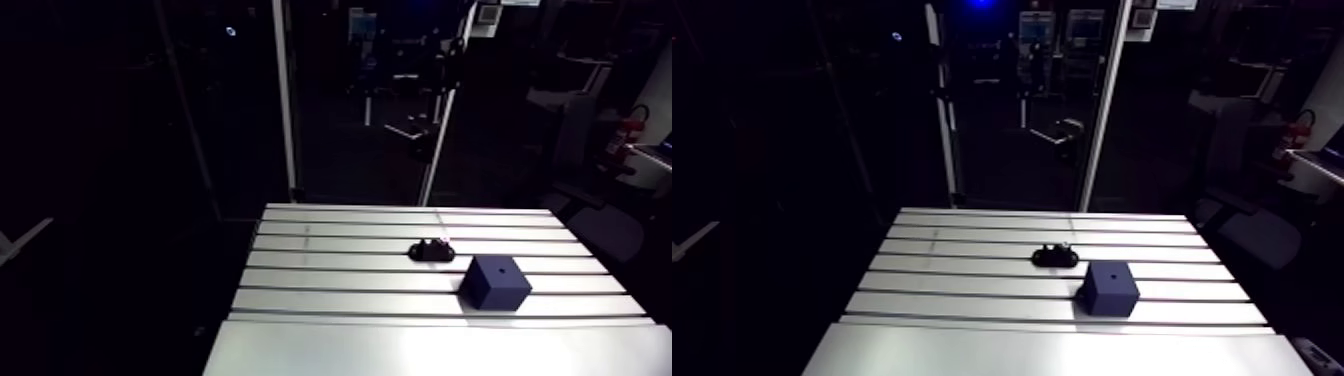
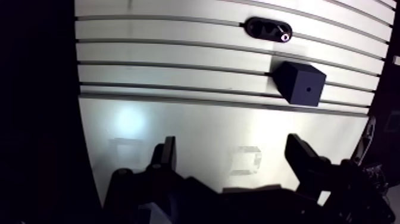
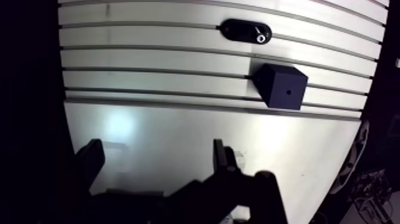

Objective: Pick up the M10 bolt and insert it into the hole until fully seated.

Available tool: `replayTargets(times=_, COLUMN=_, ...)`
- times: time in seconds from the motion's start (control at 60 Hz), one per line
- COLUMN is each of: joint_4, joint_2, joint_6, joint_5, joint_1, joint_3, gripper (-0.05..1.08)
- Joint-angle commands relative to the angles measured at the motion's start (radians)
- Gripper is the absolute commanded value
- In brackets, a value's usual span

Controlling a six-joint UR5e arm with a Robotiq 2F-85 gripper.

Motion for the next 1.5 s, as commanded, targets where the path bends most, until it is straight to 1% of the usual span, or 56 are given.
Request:
replayTargets(times=0.017, joint_4=-0.005, joint_2=-0.002, joint_6=-0.001, joint_5=-0.002, joint_1=-0.001, joint_3=0.006, gripper=0.0)
replayTargets(times=0.117, joint_4=-0.015, joint_2=-0.002, joint_6=-0.001, joint_5=-0.004, joint_1=-0.005, joint_3=0.012, gripper=0.0)
replayTargets(times=0.217, joint_4=-0.059, joint_2=-0.002, joint_6=-0.005, joint_5=-0.004, joint_1=-0.012, joint_3=0.02, gripper=0.0)
replayTargets(times=0.283, joint_4=-0.07, joint_2=0.0, joint_6=-0.022, joint_5=-0.005, joint_1=-0.013, joint_3=0.022, gripper=0.0)
replayTargets(times=0.383, joint_4=-0.088, joint_2=0.001, joint_6=-0.057, joint_5=-0.006, joint_1=-0.032, joint_3=0.026, gripper=0.0)
replayTargets(times=0.5, joint_4=-0.129, joint_2=0.003, joint_6=-0.095, joint_5=-0.005, joint_1=-0.074, joint_3=0.033, gripper=0.01)
replayTargets(times=0.583, joint_4=-0.153, joint_2=0.003, joint_6=-0.106, joint_5=-0.005, joint_1=-0.092, joint_3=0.038, gripper=0.01)
replayTargets(times=0.65, joint_4=-0.182, joint_2=0.006, joint_6=-0.121, joint_5=-0.008, joint_1=-0.107, joint_3=0.056, gripper=0.01)
replayTargets(times=0.733, joint_4=-0.2, joint_2=0.014, joint_6=-0.129, joint_5=-0.007, joint_1=-0.13, joint_3=0.075, gripper=0.01)
replayTargets(times=0.767, joint_4=-0.227, joint_2=0.017, joint_6=-0.128, joint_5=-0.005, joint_1=-0.151, joint_3=0.091, gripper=0.01)
replayTargets(times=0.817, joint_4=-0.243, joint_2=0.017, joint_6=-0.128, joint_5=-0.004, joint_1=-0.159, joint_3=0.101, gripper=0.01)
replayTargets(times=0.833, joint_4=-0.264, joint_2=0.017, joint_6=-0.129, joint_5=-0.004, joint_1=-0.167, joint_3=0.113, gripper=0.01)
replayTargets(times=0.983, joint_4=-0.349, joint_2=0.017, joint_6=-0.13, joint_5=-0.004, joint_1=-0.173, joint_3=0.156, gripper=0.01)
replayTargets(times=1.017, joint_4=-0.39, joint_2=0.015, joint_6=-0.131, joint_5=-0.002, joint_1=-0.176, joint_3=0.175, gripper=0.01)
replayTargets(times=1.167, joint_4=-0.447, joint_2=0.015, joint_6=-0.131, joint_5=-0.002, joint_1=-0.182, joint_3=0.216, gripper=0.01)
replayTargets(times=1.267, joint_4=-0.49, joint_2=0.015, joint_6=-0.151, joint_5=0.004, joint_1=-0.185, joint_3=0.247, gripper=0.01)
replayTargets(times=1.3, joint_4=-0.535, joint_2=0.015, joint_6=-0.165, joint_5=0.012, joint_1=-0.195, joint_3=0.274, gripper=0.01)
replayTargets(times=1.317, joint_4=-0.535, joint_2=0.015, joint_6=-0.165, joint_5=0.012, joint_1=-0.195, joint_3=0.274, gripper=0.01)
replayTargets(times=1.35, joint_4=-0.583, joint_2=0.015, joint_6=-0.171, joint_5=0.02, joint_1=-0.205, joint_3=0.296, gripper=0.01)
replayTargets(times=1.383, joint_4=-0.599, joint_2=0.015, joint_6=-0.171, joint_5=0.023, joint_1=-0.208, joint_3=0.305, gripper=0.01)
replayTargets(times=1.5, joint_4=-0.623, joint_2=0.017, joint_6=-0.172, joint_5=0.024, joint_1=-0.213, joint_3=0.327, gripper=0.01)
